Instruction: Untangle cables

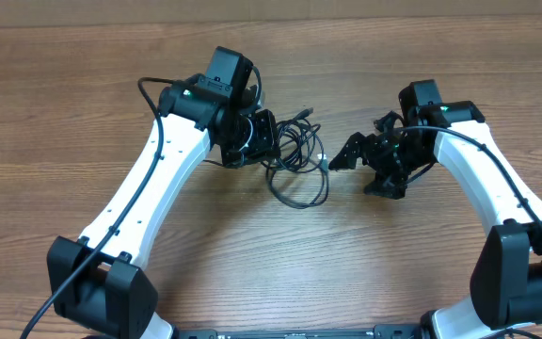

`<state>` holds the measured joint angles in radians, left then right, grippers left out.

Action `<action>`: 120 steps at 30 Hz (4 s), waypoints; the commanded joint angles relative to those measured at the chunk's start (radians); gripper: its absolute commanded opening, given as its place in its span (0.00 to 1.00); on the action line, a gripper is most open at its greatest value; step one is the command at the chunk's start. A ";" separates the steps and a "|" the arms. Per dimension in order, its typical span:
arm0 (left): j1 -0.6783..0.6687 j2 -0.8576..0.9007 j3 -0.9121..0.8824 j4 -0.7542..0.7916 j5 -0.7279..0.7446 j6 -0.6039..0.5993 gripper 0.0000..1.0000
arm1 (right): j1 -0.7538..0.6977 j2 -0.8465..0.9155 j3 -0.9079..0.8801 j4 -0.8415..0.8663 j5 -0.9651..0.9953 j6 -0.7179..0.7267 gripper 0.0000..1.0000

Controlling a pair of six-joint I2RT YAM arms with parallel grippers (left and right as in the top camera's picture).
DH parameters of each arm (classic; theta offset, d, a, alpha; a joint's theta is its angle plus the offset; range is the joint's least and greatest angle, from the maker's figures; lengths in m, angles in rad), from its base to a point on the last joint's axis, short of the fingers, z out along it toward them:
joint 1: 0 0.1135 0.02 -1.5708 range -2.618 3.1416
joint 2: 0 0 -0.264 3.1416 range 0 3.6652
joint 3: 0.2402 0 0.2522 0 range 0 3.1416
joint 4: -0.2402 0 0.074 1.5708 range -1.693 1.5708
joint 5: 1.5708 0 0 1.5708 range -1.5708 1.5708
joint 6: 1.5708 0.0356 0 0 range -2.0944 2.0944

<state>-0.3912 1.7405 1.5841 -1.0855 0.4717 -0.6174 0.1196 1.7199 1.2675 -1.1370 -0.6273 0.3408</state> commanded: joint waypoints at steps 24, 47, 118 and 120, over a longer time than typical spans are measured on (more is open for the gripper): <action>-0.031 -0.007 0.000 -0.069 -0.027 -0.008 0.12 | 0.034 0.000 -0.003 0.032 -0.224 -0.076 0.95; -0.002 -0.007 0.000 -0.145 -0.081 0.071 0.17 | 0.209 0.000 -0.003 0.149 -0.014 0.117 0.84; 0.149 0.000 0.222 -0.459 -0.420 0.056 1.00 | 0.504 -0.001 -0.193 0.367 0.248 0.390 0.70; 0.149 0.000 0.222 -0.461 -0.420 0.056 1.00 | 0.517 -0.001 -0.206 0.399 0.249 0.414 0.68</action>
<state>-0.2478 1.7390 1.8015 -1.5459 0.0689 -0.5667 0.6159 1.7218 1.0821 -0.7673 -0.3691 0.6640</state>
